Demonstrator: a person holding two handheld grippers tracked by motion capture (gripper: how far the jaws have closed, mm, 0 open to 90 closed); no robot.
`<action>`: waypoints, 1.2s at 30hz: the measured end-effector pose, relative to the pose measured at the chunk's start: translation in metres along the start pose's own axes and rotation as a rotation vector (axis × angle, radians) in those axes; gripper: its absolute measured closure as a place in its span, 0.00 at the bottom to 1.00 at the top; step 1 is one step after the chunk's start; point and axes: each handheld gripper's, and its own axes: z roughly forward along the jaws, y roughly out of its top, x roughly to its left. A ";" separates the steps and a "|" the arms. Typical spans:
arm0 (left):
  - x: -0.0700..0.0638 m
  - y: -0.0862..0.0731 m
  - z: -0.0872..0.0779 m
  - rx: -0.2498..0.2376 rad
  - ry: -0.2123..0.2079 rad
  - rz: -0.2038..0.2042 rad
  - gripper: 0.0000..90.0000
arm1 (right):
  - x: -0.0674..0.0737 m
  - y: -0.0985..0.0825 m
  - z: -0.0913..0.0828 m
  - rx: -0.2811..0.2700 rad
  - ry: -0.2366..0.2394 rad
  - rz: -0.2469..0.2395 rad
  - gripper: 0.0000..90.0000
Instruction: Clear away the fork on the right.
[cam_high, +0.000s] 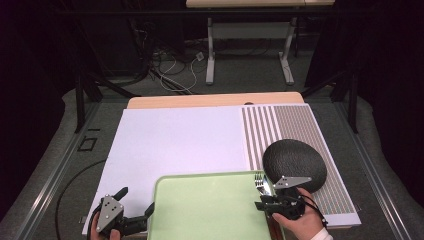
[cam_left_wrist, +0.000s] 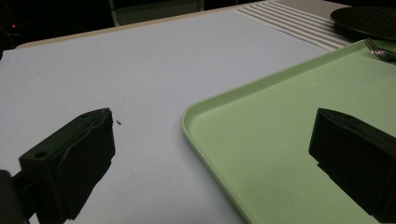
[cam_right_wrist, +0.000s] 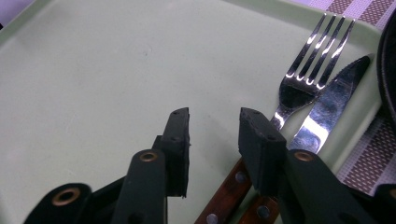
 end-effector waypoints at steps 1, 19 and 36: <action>0.000 0.000 0.000 0.001 0.000 0.000 0.01 | 0.000 -0.001 0.001 -0.029 0.009 0.001 0.69; 0.000 0.000 0.000 0.001 0.002 0.001 0.01 | -0.008 0.001 -0.009 -0.013 -0.035 -0.028 0.57; 0.000 0.000 0.001 0.010 0.000 0.004 0.01 | -0.021 0.007 -0.033 -0.073 -0.036 -0.008 0.55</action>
